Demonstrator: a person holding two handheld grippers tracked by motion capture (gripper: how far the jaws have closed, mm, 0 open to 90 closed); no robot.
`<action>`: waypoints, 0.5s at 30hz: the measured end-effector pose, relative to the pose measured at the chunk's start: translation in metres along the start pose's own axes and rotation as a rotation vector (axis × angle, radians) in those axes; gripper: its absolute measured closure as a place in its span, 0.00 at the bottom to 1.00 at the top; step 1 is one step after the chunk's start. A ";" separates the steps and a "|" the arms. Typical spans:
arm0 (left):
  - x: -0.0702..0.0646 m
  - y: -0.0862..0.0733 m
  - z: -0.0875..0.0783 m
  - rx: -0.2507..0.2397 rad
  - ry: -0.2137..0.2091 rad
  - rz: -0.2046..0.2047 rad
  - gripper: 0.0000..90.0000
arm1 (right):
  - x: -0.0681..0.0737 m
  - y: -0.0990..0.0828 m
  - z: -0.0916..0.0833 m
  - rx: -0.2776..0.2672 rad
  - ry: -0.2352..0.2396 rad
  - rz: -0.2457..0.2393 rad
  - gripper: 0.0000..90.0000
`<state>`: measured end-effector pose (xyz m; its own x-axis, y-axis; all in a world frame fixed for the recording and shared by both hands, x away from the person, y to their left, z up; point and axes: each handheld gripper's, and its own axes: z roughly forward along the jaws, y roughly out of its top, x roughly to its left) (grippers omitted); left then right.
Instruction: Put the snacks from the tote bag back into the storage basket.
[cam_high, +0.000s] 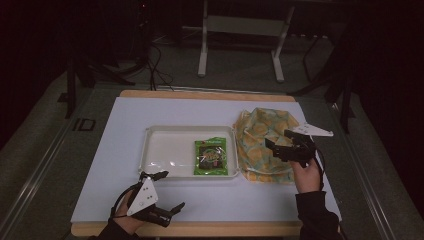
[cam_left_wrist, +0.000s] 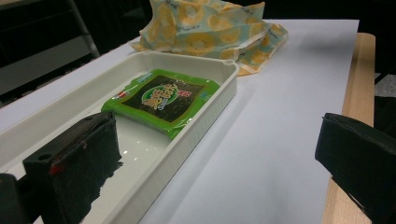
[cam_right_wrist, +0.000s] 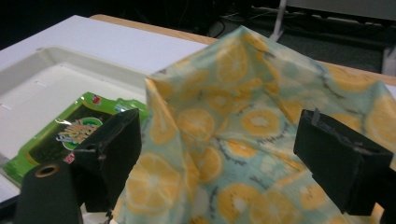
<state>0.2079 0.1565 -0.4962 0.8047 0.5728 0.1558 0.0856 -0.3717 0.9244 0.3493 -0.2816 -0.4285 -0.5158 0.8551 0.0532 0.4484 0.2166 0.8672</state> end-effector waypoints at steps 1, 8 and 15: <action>0.000 0.000 0.000 0.000 0.000 -0.001 0.00 | -0.002 -0.002 -0.002 -0.006 -0.006 0.007 0.16; 0.000 0.000 0.000 -0.001 0.000 0.001 0.00 | -0.007 -0.016 -0.012 -0.011 -0.026 0.016 0.16; 0.000 0.000 -0.001 0.000 0.000 0.003 0.00 | -0.013 -0.030 -0.023 -0.017 -0.049 0.035 0.16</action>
<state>0.2075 0.1567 -0.4956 0.8052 0.5713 0.1589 0.0825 -0.3733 0.9240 0.3251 -0.3102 -0.4440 -0.4635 0.8841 0.0599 0.4526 0.1782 0.8737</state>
